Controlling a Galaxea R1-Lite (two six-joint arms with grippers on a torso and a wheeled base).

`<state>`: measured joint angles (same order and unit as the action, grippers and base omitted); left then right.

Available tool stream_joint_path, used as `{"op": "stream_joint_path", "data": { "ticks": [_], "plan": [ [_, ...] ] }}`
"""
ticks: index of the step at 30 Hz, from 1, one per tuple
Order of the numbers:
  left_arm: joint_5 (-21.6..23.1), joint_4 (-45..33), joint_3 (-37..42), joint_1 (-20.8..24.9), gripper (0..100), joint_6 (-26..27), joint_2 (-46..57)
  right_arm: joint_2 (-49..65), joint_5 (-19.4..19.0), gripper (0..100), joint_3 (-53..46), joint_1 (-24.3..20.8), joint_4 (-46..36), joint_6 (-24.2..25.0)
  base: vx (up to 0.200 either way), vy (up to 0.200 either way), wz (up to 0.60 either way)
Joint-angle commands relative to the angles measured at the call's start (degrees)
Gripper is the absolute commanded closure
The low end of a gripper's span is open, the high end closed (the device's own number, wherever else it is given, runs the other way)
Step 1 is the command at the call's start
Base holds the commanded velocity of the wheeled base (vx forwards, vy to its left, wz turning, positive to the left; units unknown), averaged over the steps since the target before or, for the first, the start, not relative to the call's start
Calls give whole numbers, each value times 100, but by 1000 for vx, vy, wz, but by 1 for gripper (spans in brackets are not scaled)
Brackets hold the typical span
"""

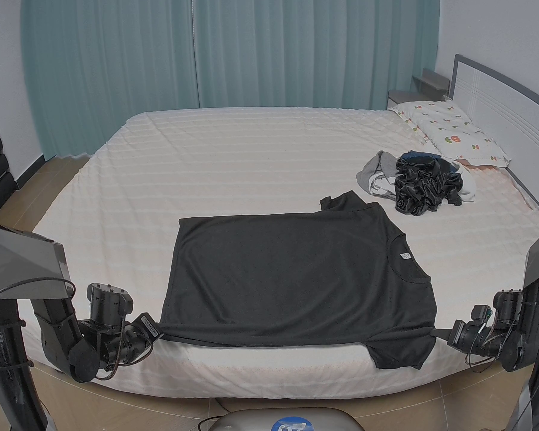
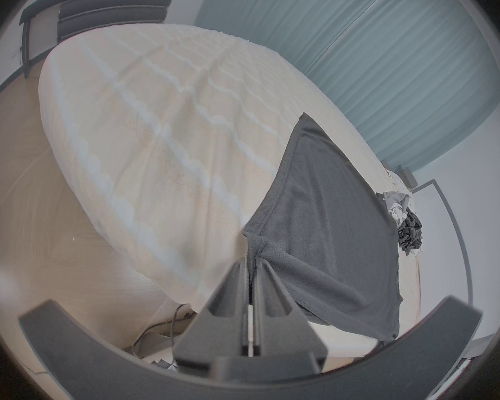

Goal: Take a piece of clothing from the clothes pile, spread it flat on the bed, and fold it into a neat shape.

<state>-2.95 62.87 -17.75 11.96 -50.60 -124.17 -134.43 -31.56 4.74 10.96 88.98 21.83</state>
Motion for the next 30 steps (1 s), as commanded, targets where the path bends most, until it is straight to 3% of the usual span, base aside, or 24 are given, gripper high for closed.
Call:
{"op": "stream_joint_path", "data": {
  "ticks": [1, 13, 15, 21, 26, 30],
  "plan": [
    [-171, 6, 70, -9, 100, 156, 51, 259, -17, 100, -307, 91, 67, -127, 0, 0, 0],
    [-558, 6, 316, 35, 100, 675, 192, 364, -8, 100, -474, 319, -74, -452, 0, 0, 0],
    [-584, 6, 351, 43, 100, 727, 183, 444, -8, 100, -474, 328, -267, -513, 0, 0, 0],
    [-584, 6, 465, 202, 100, 736, 148, 1103, -25, 100, -474, 469, -1471, -1340, 0, 0, 0],
    [-584, 15, 536, 325, 100, 736, 95, 1384, -25, 100, -474, 600, -1858, -1551, 0, 0, 0],
    [-593, 15, 615, 456, 100, 754, 60, 1472, -25, 100, -474, 741, -2368, -1999, 0, 0, 0]
  ]
}}
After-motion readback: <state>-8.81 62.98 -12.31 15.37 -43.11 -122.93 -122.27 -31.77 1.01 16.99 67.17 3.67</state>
